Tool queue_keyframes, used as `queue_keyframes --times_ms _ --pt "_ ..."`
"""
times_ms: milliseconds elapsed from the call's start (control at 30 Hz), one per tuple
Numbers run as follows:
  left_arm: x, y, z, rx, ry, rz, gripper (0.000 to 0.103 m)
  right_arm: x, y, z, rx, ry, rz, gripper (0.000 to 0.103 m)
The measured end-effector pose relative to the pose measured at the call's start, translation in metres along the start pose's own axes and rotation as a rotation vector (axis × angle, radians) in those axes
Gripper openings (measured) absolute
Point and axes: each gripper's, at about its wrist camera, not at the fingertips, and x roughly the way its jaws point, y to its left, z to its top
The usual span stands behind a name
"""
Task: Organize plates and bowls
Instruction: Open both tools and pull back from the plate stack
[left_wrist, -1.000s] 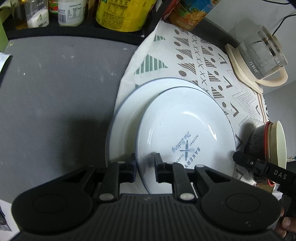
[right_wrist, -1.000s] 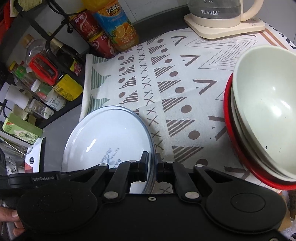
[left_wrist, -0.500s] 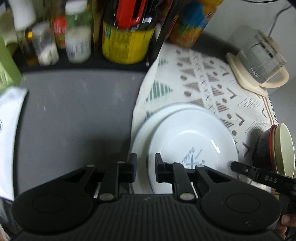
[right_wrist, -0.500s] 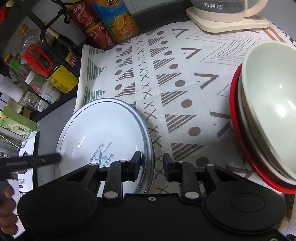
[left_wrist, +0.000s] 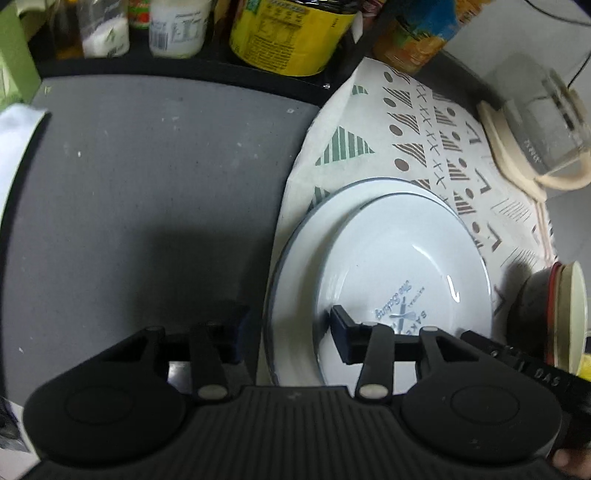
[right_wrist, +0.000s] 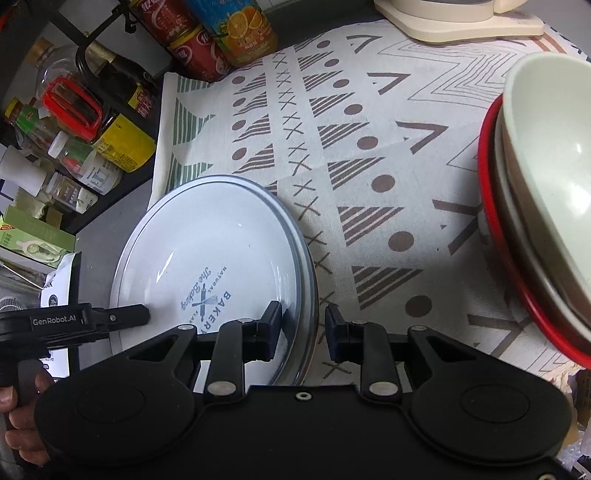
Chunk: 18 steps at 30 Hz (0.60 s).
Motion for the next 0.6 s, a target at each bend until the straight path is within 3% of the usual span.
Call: queue_keyframes --times_ms 300,600 --pt "-0.0029 0.0072 -0.0045 -0.010 -0.005 -0.041 0.033 0.0032 0.0039 -0.0018 0.005 0.003 -0.009 0.026" --pt "-0.0062 0.0036 0.0018 0.027 -0.005 -0.009 0.027 -0.0031 0.0098 -0.0052 -0.030 -0.013 -0.022 0.030"
